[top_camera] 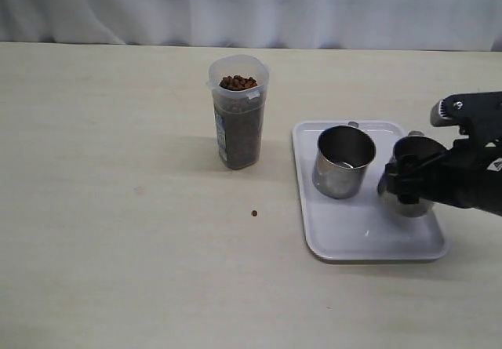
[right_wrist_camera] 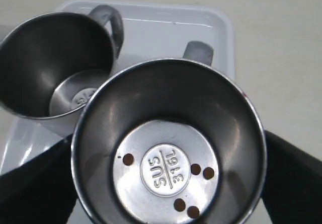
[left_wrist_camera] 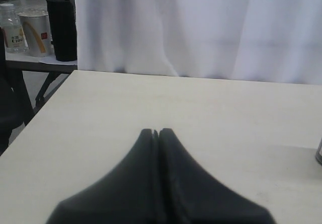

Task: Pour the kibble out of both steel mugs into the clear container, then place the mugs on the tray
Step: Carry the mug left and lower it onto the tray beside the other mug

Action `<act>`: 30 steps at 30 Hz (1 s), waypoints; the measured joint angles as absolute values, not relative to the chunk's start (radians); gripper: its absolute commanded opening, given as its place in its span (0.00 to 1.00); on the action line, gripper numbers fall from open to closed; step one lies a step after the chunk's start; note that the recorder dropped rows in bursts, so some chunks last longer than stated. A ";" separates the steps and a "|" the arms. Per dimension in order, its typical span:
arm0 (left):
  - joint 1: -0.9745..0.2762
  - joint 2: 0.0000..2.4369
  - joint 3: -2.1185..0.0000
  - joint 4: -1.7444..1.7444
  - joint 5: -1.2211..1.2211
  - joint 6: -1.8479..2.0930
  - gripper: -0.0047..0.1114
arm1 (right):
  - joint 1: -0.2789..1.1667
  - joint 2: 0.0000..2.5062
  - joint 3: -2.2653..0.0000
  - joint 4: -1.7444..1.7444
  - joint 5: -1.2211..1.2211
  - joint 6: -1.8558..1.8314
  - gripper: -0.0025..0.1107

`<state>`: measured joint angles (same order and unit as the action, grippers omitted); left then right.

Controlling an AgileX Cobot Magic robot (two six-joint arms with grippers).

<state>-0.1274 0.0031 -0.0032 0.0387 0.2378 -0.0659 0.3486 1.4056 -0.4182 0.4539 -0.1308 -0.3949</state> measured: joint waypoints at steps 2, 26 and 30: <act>-0.127 0.003 -0.003 0.039 0.238 -0.066 0.04 | 0.401 1.406 -0.399 0.454 -0.167 -0.378 0.06; -0.127 0.003 -0.003 0.040 0.238 -0.066 0.04 | 0.432 1.214 -0.355 0.454 -0.087 -0.374 0.98; -0.127 0.003 -0.003 0.040 0.238 -0.064 0.04 | 0.432 1.040 -0.355 0.454 0.019 -0.374 0.74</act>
<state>-0.1274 0.0031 -0.0032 0.0402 0.2378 -0.0642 0.4323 1.0401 -0.3549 0.4539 0.0194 -0.3738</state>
